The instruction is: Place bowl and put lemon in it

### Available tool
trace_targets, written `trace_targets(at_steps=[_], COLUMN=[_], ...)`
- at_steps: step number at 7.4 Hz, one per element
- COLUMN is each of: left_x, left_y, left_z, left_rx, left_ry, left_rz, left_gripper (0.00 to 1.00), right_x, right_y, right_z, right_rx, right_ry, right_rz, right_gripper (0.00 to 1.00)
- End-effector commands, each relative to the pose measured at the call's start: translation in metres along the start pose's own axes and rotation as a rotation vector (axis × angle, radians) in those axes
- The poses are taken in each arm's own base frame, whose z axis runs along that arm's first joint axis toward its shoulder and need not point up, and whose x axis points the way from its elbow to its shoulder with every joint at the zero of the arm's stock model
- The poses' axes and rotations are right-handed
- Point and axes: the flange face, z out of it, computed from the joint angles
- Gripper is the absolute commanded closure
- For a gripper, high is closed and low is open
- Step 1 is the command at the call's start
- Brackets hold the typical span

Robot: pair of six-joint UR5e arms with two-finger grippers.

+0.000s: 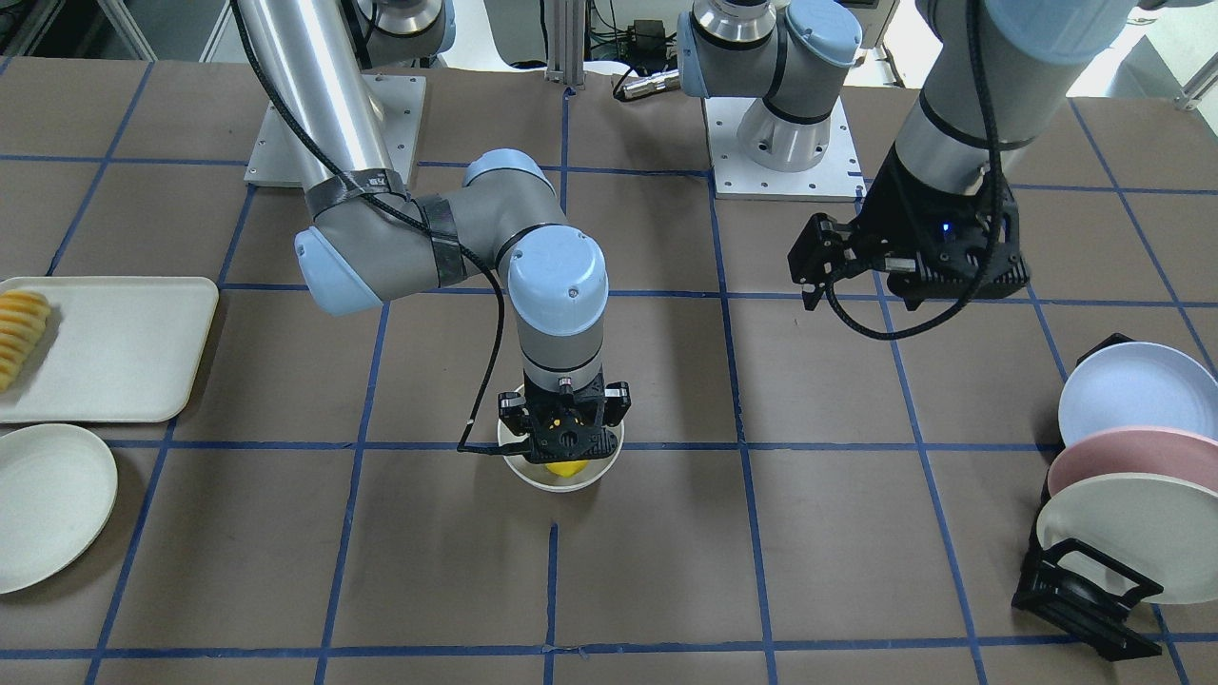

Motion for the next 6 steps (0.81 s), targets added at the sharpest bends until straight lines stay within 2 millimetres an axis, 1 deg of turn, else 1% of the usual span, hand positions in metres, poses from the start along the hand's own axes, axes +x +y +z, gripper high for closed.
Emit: trace_targets(at_steps=[1, 2, 3, 4, 5, 6], left_x=[-0.002, -0.002, -0.002, -0.002, -0.002, -0.001], left_y=[0.02, 0.026, 0.026, 0.023, 0.023, 0.023], left_z=[-0.006, -0.006, -0.004, 0.002, 0.002, 0.001], left_rx=[-0.028, -0.043, -0.055, -0.065, -0.065, -0.063], left_ry=[-0.011, -0.014, -0.013, -0.011, -0.011, -0.008], left_rz=[0.001, 0.001, 0.002, 0.002, 0.002, 0.002], left_gripper=[0.0, 0.0, 0.0, 0.0, 0.0, 0.0], right_x=[0.003, 0.003, 0.004, 0.006, 0.016, 0.026], right_y=[0.009, 0.007, 0.006, 0.007, 0.014, 0.028], right_z=[0.014, 0.01, 0.005, -0.025, -0.064, -0.111], right_rx=[0.003, 0.012, 0.016, 0.054, 0.063, 0.083], right_ry=[0.007, 0.007, 0.013, 0.003, 0.001, -0.003], right_rz=[0.006, 0.009, 0.01, 0.004, 0.013, 0.02], right_gripper=[0.53, 0.01, 0.0, 0.0, 0.0, 0.0])
